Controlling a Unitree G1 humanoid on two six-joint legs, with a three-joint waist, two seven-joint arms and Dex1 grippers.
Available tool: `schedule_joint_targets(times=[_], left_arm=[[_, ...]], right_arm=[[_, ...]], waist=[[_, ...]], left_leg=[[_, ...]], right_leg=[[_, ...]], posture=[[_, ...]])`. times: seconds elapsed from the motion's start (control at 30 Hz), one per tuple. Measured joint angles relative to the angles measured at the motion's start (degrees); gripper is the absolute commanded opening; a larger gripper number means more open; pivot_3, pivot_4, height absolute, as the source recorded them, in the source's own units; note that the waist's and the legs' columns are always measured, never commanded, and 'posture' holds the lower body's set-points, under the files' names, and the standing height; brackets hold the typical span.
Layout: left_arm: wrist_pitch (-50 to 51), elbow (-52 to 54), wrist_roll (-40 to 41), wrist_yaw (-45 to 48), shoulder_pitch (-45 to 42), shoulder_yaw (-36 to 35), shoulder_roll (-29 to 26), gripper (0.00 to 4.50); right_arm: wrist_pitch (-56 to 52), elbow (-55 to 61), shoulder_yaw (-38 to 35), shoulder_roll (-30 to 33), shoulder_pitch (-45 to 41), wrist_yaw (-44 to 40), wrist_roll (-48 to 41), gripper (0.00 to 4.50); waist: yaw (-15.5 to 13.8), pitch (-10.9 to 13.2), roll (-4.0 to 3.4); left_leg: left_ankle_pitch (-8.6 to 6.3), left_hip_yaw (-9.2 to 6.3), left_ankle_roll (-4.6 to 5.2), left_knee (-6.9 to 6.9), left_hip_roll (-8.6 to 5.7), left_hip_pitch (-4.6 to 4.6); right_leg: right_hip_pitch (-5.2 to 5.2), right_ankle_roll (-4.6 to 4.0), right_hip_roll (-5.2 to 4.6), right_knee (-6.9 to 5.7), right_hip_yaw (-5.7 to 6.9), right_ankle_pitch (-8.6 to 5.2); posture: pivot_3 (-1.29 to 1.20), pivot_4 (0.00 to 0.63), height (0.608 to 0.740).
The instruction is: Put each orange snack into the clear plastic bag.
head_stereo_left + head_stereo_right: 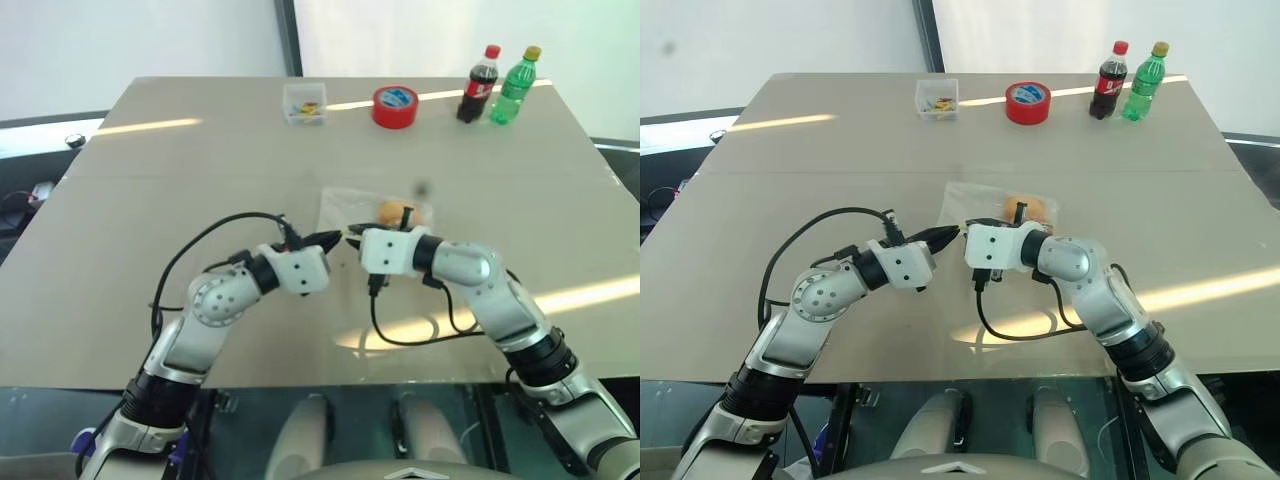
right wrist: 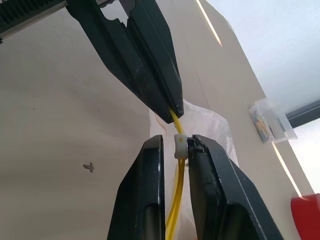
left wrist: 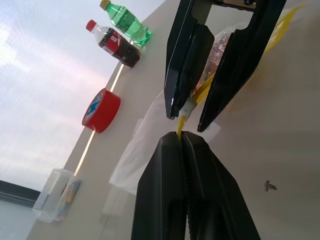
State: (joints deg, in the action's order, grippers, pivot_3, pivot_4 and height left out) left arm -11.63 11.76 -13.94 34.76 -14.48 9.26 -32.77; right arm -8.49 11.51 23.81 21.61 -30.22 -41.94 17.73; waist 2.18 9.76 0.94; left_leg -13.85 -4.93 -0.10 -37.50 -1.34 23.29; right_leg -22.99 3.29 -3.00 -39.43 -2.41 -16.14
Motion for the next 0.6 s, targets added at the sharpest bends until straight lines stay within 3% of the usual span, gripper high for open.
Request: schedule_joint_targets(times=[0.23, 0.37, 0.6], left_arm=[[0.0, 0.0, 0.02, 0.02, 0.0, 0.03, -0.02, 0.0], [0.0, 0.0, 0.02, 0.05, 0.02, 0.07, -0.05, 0.0], [-0.02, 0.0, 0.04, 0.04, 0.02, 0.09, -0.05, 0.0]], right_arm=[[0.0, -0.01, 0.0, -0.06, 0.0, 0.0, 0.0, 0.77], [0.01, -0.01, -0.14, 0.0, -0.01, 0.11, 0.01, 0.01], [0.01, -0.01, -0.14, 0.05, -0.01, 0.11, 0.01, 0.01]], waist=[[0.0, 0.0, 0.0], [-0.01, 0.0, 0.0], [0.0, 0.0, 0.0]], left_leg=[[0.0, 0.0, 0.0, 0.0, 0.0, 0.0], [0.0, 0.0, 0.0, 0.0, 0.0, 0.0], [0.0, 0.0, 0.0, 0.0, 0.0, 0.0]], right_leg=[[0.0, 0.0, 0.0, 0.0, 0.0, 0.0], [0.0, 0.0, 0.0, 0.0, 0.0, 0.0], [0.0, 0.0, 0.0, 0.0, 0.0, 0.0]], posture=[[0.0, 0.15, 0.74], [0.0, 0.15, 0.74], [0.0, 0.15, 0.74]])
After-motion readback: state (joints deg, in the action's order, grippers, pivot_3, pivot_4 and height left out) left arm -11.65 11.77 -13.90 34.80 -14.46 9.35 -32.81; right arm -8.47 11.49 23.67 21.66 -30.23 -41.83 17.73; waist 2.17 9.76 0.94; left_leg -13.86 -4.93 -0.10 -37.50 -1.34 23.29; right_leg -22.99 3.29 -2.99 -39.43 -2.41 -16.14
